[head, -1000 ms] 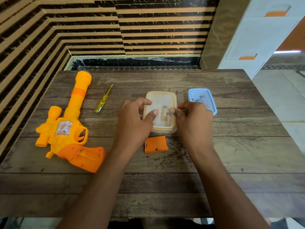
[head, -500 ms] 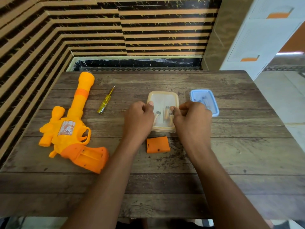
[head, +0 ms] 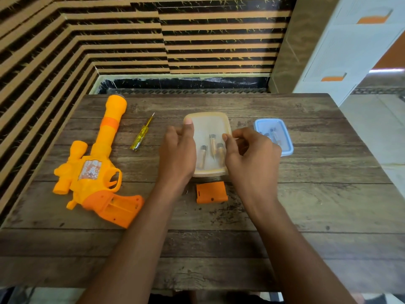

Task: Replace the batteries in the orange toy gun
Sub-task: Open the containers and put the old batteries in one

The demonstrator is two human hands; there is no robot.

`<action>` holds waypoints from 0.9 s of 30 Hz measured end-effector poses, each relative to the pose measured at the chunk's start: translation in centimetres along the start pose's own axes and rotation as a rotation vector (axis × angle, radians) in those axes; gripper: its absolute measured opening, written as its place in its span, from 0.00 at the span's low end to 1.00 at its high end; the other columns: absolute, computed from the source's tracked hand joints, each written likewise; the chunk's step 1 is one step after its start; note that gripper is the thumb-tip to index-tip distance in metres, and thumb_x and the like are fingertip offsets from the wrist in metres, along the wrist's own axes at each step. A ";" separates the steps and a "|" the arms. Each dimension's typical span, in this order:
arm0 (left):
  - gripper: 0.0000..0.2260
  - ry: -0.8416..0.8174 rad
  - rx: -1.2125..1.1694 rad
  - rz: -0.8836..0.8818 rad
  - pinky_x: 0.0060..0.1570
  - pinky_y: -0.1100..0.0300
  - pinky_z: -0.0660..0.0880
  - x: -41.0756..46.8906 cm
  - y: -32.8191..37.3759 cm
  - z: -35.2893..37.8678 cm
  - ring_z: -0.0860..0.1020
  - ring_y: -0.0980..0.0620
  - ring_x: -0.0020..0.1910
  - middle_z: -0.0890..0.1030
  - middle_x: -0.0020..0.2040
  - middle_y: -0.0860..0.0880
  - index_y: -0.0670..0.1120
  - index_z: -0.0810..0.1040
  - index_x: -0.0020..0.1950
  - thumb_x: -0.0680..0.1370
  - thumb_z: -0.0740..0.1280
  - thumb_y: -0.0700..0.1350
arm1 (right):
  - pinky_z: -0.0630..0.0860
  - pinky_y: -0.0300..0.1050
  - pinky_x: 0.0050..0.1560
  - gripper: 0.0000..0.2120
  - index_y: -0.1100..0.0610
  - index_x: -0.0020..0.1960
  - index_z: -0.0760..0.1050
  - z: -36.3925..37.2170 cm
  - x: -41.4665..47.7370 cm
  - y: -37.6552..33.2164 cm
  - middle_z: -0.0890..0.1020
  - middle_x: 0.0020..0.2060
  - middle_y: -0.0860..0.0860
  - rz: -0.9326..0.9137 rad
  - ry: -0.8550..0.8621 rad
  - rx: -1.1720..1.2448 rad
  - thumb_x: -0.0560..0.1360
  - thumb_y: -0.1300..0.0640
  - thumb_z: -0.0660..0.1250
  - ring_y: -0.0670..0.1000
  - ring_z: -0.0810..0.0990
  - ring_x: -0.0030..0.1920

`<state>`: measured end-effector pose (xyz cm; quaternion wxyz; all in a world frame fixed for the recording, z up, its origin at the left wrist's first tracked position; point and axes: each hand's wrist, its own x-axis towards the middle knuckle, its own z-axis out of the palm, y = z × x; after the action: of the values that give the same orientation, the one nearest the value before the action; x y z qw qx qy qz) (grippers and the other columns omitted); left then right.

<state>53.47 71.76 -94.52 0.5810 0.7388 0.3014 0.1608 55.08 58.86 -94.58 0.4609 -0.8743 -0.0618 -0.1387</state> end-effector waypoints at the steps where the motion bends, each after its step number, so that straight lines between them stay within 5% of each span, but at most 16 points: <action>1: 0.23 -0.022 -0.009 0.019 0.40 0.52 0.75 0.0 -0.1 -0.1 0.82 0.46 0.44 0.82 0.43 0.44 0.41 0.78 0.50 0.86 0.57 0.60 | 0.82 0.52 0.41 0.07 0.56 0.51 0.84 0.0 0.0 -0.1 0.87 0.37 0.50 -0.009 -0.004 0.011 0.79 0.53 0.71 0.51 0.85 0.39; 5: 0.23 -0.084 0.010 0.185 0.39 0.53 0.75 -0.5 0.0 -0.2 0.81 0.51 0.39 0.83 0.39 0.45 0.45 0.80 0.45 0.88 0.54 0.56 | 0.77 0.49 0.37 0.12 0.55 0.43 0.81 -0.1 0.1 0.1 0.83 0.32 0.47 -0.048 -0.022 0.033 0.83 0.52 0.67 0.47 0.80 0.34; 8: 0.19 -0.137 -0.032 0.250 0.43 0.57 0.80 -0.7 0.0 0.0 0.84 0.57 0.42 0.86 0.41 0.55 0.53 0.81 0.48 0.88 0.52 0.52 | 0.62 0.41 0.29 0.24 0.49 0.32 0.66 -0.3 0.2 0.0 0.71 0.25 0.45 0.006 -0.063 0.106 0.87 0.49 0.59 0.45 0.71 0.27; 10: 0.20 -0.168 -0.010 0.313 0.44 0.54 0.81 -0.8 -0.1 0.2 0.85 0.54 0.45 0.86 0.44 0.52 0.51 0.82 0.52 0.88 0.52 0.53 | 0.58 0.37 0.27 0.27 0.49 0.30 0.61 -0.3 0.2 0.0 0.69 0.24 0.44 0.044 -0.054 0.119 0.87 0.47 0.57 0.45 0.70 0.26; 19: 0.20 -0.241 0.185 0.520 0.33 0.56 0.64 -2.2 0.5 0.2 0.67 0.56 0.29 0.68 0.29 0.52 0.52 0.65 0.35 0.87 0.53 0.52 | 0.63 0.46 0.34 0.30 0.52 0.29 0.61 -1.5 1.0 -0.1 0.69 0.26 0.49 0.184 0.009 0.196 0.88 0.42 0.50 0.50 0.70 0.30; 24: 0.25 -0.221 0.072 0.434 0.36 0.44 0.72 -2.2 0.4 0.2 0.76 0.41 0.34 0.76 0.34 0.40 0.40 0.74 0.40 0.85 0.51 0.57 | 0.65 0.49 0.39 0.29 0.51 0.31 0.60 -1.0 1.6 -0.5 0.69 0.29 0.50 0.129 -0.059 0.154 0.87 0.38 0.47 0.55 0.72 0.38; 27: 0.21 -0.291 0.042 0.337 0.51 0.55 0.79 -2.3 0.6 0.2 0.82 0.58 0.45 0.83 0.43 0.53 0.51 0.80 0.49 0.86 0.51 0.58 | 0.63 0.46 0.36 0.29 0.52 0.31 0.59 -1.0 1.8 -0.5 0.68 0.29 0.50 0.133 -0.075 0.156 0.87 0.39 0.48 0.54 0.70 0.33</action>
<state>52.00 70.09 -93.79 0.5678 0.8060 0.0899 0.1411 56.54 58.29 -93.11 0.5330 -0.8427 -0.0313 -0.0698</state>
